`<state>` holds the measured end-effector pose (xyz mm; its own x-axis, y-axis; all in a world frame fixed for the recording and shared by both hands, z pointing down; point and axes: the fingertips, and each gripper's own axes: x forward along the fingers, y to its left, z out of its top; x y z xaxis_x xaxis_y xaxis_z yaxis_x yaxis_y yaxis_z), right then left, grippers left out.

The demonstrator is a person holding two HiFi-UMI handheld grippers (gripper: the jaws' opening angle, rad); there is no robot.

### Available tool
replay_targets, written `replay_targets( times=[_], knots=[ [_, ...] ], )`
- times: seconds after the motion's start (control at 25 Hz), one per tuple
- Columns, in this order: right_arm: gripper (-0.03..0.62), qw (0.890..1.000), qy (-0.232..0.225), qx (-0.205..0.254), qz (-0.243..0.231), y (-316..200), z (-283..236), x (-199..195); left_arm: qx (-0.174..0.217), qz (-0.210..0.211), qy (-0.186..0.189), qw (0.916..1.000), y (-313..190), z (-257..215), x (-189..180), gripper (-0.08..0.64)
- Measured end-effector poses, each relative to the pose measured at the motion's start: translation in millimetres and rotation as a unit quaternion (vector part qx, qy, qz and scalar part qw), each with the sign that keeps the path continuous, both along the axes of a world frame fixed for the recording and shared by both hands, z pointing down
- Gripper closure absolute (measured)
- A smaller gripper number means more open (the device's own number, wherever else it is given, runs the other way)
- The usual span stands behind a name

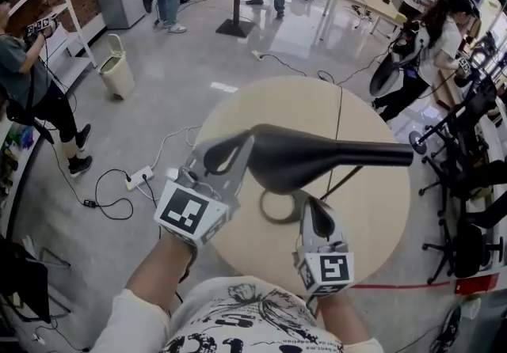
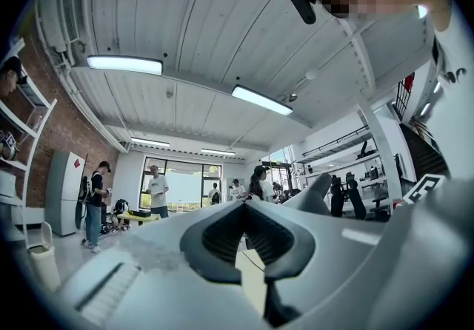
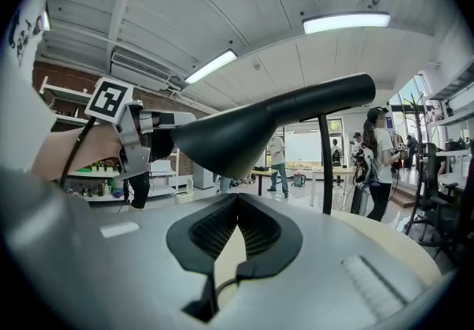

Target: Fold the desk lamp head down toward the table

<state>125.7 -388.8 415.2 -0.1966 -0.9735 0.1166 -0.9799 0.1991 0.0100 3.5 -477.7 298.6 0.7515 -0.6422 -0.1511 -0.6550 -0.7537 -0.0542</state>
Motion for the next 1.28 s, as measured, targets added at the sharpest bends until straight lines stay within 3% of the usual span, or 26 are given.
replay_targets(
  times=[0.2,0.52,0.8,1.28],
  knots=[
    [0.583,1.0,-0.003,-0.015,0.011,5.4,13.1,7.5,-0.021,0.005,0.002,0.9998,-0.5,19.7,3.2,0.557],
    [0.583,0.999,0.006,-0.035,0.029,7.0,29.0,19.0,-0.048,0.007,-0.028,0.9985,3.3,62.0,15.1,0.557],
    [0.583,0.998,0.016,-0.044,0.042,12.7,36.2,32.6,-0.078,0.043,-0.036,0.9954,15.7,91.0,41.0,0.557],
    [0.583,0.995,0.011,-0.059,0.075,24.6,59.1,45.9,-0.126,0.066,-0.035,0.9892,21.2,134.2,58.2,0.558]
  ],
)
